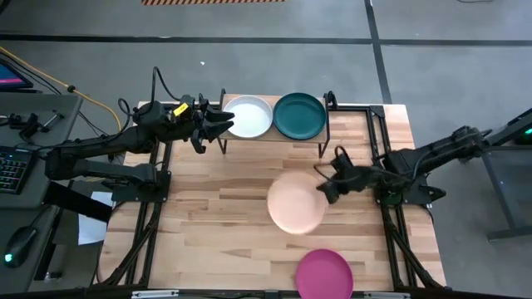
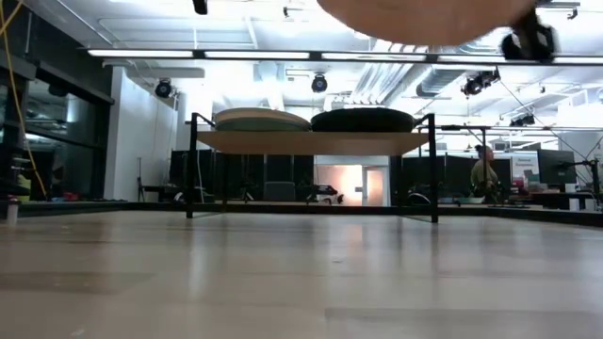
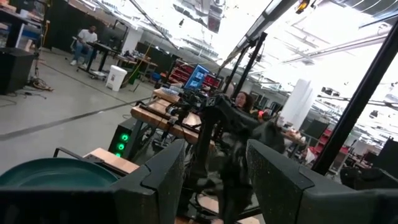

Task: Place and stack plates onto a shelf
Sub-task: Stack the light pink plate on top of the white plate on the shelf

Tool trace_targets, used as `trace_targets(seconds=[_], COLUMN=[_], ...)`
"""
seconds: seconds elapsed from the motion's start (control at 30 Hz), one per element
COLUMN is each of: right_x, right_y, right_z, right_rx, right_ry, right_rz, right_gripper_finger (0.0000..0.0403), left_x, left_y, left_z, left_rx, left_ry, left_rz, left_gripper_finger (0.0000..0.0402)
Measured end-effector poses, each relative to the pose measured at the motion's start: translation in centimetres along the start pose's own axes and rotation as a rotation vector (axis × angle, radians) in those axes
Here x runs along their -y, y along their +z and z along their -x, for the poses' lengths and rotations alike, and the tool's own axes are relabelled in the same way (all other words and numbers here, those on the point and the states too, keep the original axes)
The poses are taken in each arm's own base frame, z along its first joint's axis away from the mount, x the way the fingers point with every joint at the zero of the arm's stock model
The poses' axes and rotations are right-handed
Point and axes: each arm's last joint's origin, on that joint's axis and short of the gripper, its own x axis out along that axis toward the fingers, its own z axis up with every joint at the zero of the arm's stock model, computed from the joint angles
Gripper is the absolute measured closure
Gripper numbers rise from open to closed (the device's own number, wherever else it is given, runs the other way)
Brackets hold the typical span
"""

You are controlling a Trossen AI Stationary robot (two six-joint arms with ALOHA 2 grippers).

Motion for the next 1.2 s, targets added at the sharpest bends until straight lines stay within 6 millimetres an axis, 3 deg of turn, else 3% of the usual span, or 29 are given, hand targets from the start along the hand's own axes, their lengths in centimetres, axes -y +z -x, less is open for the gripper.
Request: trace_targets(seconds=[0.17, 0.3, 0.5, 0.7, 0.83, 1.2], right_x=[-2.0, -2.0, 0.9, 4.2, 5.1, 4.0], right_y=[4.1, 8.3, 14.5, 18.0, 19.8, 24.4], right_z=[0.7, 1.7, 4.0, 4.7, 2.1, -7.9], right_rx=[0.154, 0.263, 0.437, 0.498, 0.465, 0.367], right_ry=[-0.042, -0.096, -0.217, -0.267, -0.257, -0.049], right_rz=[0.066, 0.100, 0.029, -0.082, -0.103, -0.148], right_gripper_finger=[0.0403, 0.0403, 0.0403, 0.0403, 0.0403, 0.0403], left_x=[0.0, 0.0, 0.0, 0.0, 0.0, 0.3], left_y=[0.0, 0.0, 0.0, 0.0, 0.0, 0.6], left_z=[0.0, 0.0, 0.0, 0.0, 0.0, 0.0], left_rx=[0.000, 0.000, 0.000, 0.001, 0.005, 0.068], left_ry=[0.000, 0.000, 0.000, 0.001, 0.001, -0.029], left_rz=[0.000, 0.000, 0.000, 0.000, 0.000, -0.008], left_gripper_finger=[0.0241, 0.0241, 0.0241, 0.0241, 0.0241, 0.0241])
